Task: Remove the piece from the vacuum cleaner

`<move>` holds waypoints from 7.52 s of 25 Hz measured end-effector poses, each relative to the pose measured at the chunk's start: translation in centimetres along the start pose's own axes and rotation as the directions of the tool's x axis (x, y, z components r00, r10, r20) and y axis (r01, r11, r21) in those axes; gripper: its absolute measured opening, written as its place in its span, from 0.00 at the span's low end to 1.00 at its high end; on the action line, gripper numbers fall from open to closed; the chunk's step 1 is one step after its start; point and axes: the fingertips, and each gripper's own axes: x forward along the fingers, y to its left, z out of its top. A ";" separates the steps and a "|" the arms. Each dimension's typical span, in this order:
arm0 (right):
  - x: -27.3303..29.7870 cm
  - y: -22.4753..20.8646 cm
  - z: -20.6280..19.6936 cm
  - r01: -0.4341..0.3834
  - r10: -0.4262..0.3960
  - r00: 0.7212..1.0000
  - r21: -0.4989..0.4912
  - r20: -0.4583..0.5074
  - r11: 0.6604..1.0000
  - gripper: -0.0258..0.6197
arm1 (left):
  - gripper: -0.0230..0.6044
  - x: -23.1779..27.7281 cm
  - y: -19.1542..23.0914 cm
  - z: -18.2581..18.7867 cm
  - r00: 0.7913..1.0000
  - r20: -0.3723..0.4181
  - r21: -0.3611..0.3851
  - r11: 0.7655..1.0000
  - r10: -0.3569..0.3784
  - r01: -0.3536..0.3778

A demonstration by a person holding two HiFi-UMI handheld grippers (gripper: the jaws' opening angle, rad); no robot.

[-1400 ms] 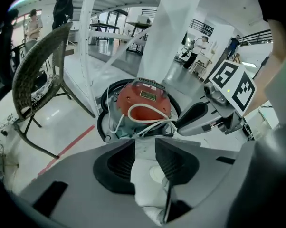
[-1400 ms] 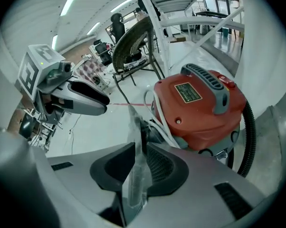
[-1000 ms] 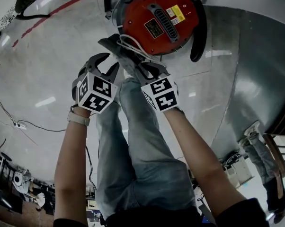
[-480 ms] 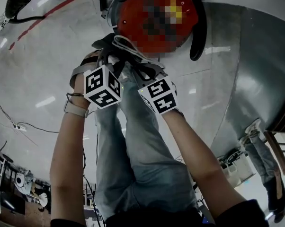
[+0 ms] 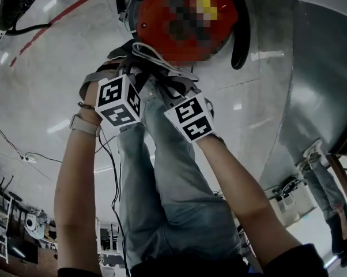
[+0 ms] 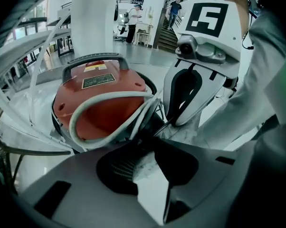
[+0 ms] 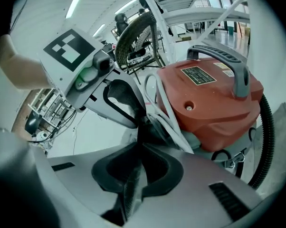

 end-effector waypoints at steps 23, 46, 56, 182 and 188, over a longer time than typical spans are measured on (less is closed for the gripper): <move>0.7 2.5 -0.7 0.100 -0.101 0.995 -0.104 -0.004 0.990 0.11 | 0.19 -1.2 -1.8 -2.4 0.999 0.015 0.040 0.999 0.036 -0.037; 2.5 6.8 -2.4 0.201 -0.202 0.979 -0.114 0.003 0.973 0.11 | 0.19 -2.2 -4.7 -5.7 0.995 0.060 0.118 0.989 0.079 -0.086; 3.1 7.7 -2.9 0.219 -0.219 0.976 -0.087 0.006 0.972 0.13 | 0.17 -2.6 -5.7 -7.1 0.995 0.068 0.073 0.994 0.072 -0.077; -20.8 43.3 14.5 -0.206 0.138 0.976 -0.492 -0.171 0.846 0.11 | 0.12 -46.8 -21.7 -7.7 0.946 0.055 -0.459 0.849 0.319 -0.260; -24.7 46.2 16.8 -0.154 0.111 0.987 -0.508 -0.114 0.848 0.11 | 0.12 -51.6 -22.7 -6.1 0.933 0.085 -0.454 0.847 0.351 -0.277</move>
